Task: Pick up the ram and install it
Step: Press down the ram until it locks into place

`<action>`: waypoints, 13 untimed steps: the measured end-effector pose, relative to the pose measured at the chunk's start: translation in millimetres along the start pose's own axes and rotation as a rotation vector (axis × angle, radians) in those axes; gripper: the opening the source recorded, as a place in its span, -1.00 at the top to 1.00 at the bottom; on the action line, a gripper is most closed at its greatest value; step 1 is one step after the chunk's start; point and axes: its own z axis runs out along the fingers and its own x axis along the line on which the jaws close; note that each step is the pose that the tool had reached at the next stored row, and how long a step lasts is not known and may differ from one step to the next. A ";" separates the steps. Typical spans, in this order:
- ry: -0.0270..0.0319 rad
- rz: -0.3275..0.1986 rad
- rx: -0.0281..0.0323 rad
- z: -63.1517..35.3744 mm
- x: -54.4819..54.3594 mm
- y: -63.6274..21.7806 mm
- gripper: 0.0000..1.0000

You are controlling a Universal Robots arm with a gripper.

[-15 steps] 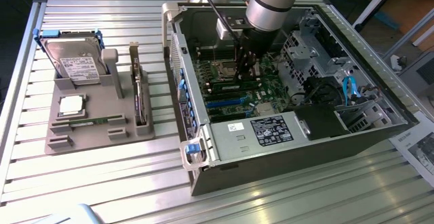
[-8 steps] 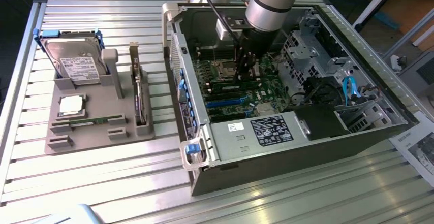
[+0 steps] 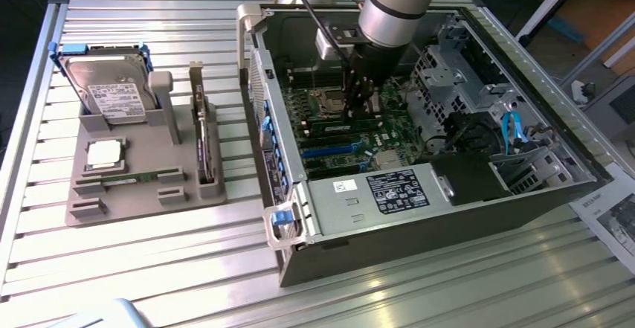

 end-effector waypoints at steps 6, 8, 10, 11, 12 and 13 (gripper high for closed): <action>-0.0002 0.000 0.0001 1.0 0.0 0.6 0.80; -0.0002 0.000 0.0001 1.1 0.0 0.6 0.80; -0.0001 0.000 0.0000 1.5 0.0 0.6 0.80; -0.0002 0.000 0.0001 1.6 0.0 0.6 0.80; -0.0002 0.000 0.0000 1.7 0.0 0.6 0.80; -0.0001 0.000 0.0000 1.8 0.0 0.6 0.80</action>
